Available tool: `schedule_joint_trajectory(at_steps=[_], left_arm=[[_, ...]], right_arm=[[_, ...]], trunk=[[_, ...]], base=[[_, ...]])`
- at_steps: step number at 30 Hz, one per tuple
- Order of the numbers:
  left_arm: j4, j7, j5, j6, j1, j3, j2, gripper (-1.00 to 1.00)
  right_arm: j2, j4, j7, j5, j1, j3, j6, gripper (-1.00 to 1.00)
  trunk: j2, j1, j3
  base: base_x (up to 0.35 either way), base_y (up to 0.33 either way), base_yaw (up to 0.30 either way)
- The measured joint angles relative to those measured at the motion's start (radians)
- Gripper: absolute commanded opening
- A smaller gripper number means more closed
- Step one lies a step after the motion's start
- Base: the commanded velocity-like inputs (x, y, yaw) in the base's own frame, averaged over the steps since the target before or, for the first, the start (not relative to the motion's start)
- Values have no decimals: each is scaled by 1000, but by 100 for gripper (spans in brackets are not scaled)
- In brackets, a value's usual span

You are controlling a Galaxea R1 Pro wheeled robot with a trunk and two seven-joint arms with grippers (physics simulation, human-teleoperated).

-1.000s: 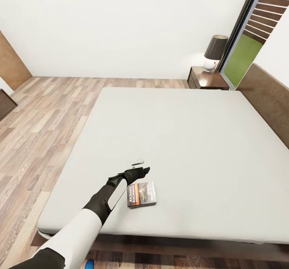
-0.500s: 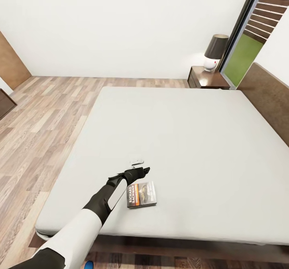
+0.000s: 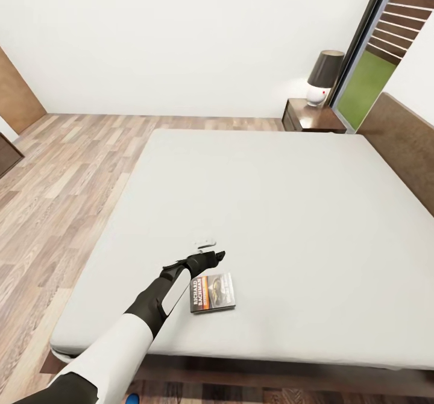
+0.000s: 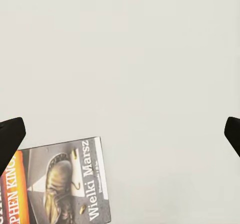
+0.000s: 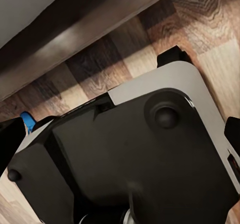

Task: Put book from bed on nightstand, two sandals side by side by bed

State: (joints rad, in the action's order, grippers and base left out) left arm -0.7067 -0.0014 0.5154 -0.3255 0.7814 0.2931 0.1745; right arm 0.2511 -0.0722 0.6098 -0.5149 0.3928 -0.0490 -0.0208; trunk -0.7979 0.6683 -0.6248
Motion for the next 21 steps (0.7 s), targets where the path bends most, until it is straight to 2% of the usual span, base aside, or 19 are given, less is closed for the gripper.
schedule_joint_trajectory(at_steps=[21], left_arm=[[0,0,1,0,0,-1,0,100]], right_arm=[[0,0,0,0,0,0,0,100]], trunk=[[-147,81,-66]], base=[[0,0,0]])
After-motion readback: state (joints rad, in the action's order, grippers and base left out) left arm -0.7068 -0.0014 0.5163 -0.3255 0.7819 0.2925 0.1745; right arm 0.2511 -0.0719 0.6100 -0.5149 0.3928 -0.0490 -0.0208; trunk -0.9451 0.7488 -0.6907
